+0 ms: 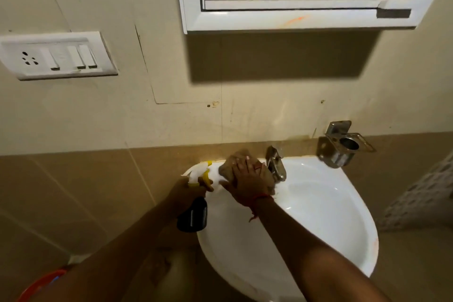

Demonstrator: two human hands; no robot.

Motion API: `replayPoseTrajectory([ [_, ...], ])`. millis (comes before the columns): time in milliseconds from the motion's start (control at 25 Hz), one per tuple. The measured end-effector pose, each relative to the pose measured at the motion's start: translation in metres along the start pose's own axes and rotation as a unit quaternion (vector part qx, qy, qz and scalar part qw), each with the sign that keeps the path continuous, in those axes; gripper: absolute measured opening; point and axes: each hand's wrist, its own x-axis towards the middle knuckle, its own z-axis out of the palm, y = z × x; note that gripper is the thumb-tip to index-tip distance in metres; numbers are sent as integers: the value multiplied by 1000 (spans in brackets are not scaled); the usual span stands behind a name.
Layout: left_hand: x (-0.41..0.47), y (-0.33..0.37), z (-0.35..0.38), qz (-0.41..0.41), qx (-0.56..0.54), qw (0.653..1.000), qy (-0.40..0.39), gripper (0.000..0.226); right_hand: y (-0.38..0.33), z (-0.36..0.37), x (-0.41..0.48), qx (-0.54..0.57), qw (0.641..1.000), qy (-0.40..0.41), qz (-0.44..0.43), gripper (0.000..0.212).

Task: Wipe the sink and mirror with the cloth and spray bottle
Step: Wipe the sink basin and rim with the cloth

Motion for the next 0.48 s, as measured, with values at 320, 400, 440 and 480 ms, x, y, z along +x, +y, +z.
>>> replayPoseTrajectory([
  [320,-4,-23,-17,-23,-58,998,27,16,-13,24,2,35,991,70,-113,42],
  [400,-7,-20,-22,-21,-75,996,47,21,-61,35,-2,77,971,45,-220,44],
  [440,-9,-18,-23,-18,-74,996,48,22,-77,38,-2,85,964,7,-254,48],
  [480,-12,-18,-25,-17,-68,997,45,22,-86,39,-1,80,957,-31,-276,50],
])
